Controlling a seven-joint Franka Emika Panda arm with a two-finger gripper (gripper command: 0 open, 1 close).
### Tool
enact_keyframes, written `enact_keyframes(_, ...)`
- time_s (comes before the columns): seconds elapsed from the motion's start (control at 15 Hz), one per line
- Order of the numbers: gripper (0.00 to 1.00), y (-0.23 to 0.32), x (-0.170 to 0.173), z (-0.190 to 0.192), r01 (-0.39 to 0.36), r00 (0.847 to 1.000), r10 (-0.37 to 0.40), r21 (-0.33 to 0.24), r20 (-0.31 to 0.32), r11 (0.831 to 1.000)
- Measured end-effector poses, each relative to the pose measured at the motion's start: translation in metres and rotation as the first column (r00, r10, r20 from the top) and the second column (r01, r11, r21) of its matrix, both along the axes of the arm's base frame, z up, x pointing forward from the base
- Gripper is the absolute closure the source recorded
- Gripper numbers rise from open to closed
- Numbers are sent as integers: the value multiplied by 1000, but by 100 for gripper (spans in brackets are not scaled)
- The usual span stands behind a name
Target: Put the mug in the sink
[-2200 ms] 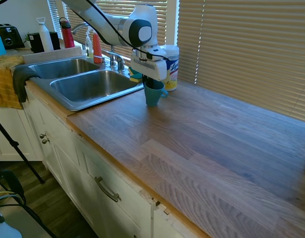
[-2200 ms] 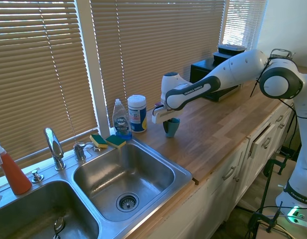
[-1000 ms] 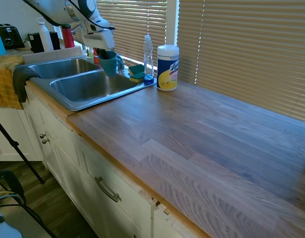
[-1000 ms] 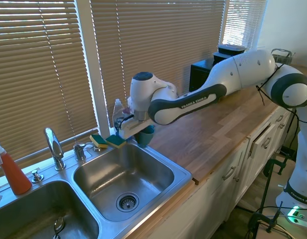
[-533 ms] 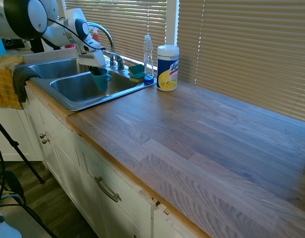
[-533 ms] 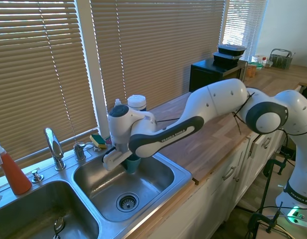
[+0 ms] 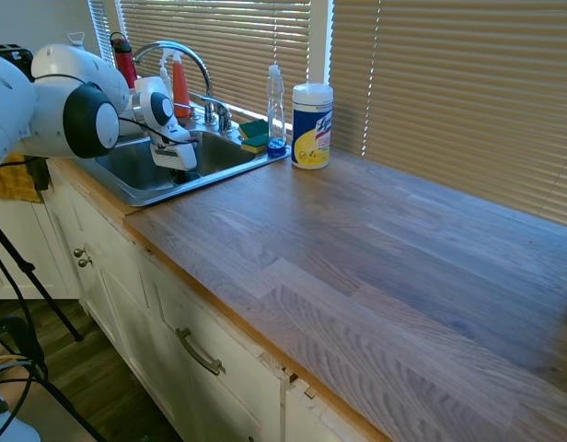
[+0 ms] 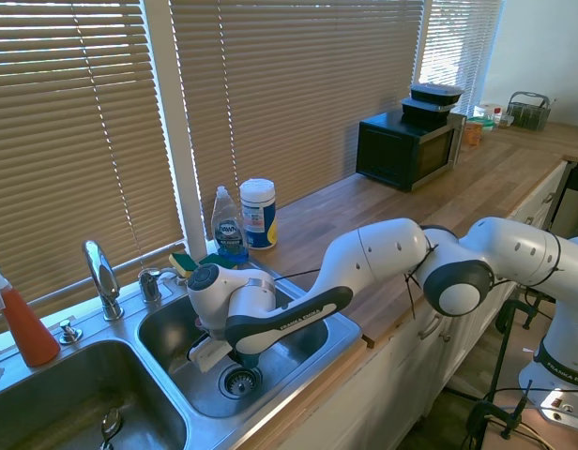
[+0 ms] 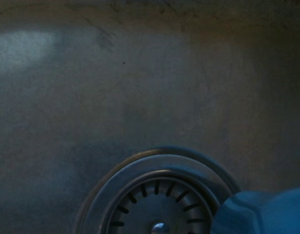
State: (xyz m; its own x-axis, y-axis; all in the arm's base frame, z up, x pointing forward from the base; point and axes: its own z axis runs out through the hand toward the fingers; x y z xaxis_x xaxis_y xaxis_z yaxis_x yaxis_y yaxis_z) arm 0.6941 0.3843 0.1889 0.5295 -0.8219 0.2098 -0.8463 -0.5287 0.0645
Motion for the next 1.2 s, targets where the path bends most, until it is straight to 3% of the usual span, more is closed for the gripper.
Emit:
enact_keyframes(0.07,0,-1,2,-3,6,1000,-6,-3,-1,1000)
enact_keyframes(0.73,0,-11,15,-11,24,1000,-24,2,16,1000)
enact_keyframes(1.2,0,5,13,29,-4,997,6,-15,71,1000)
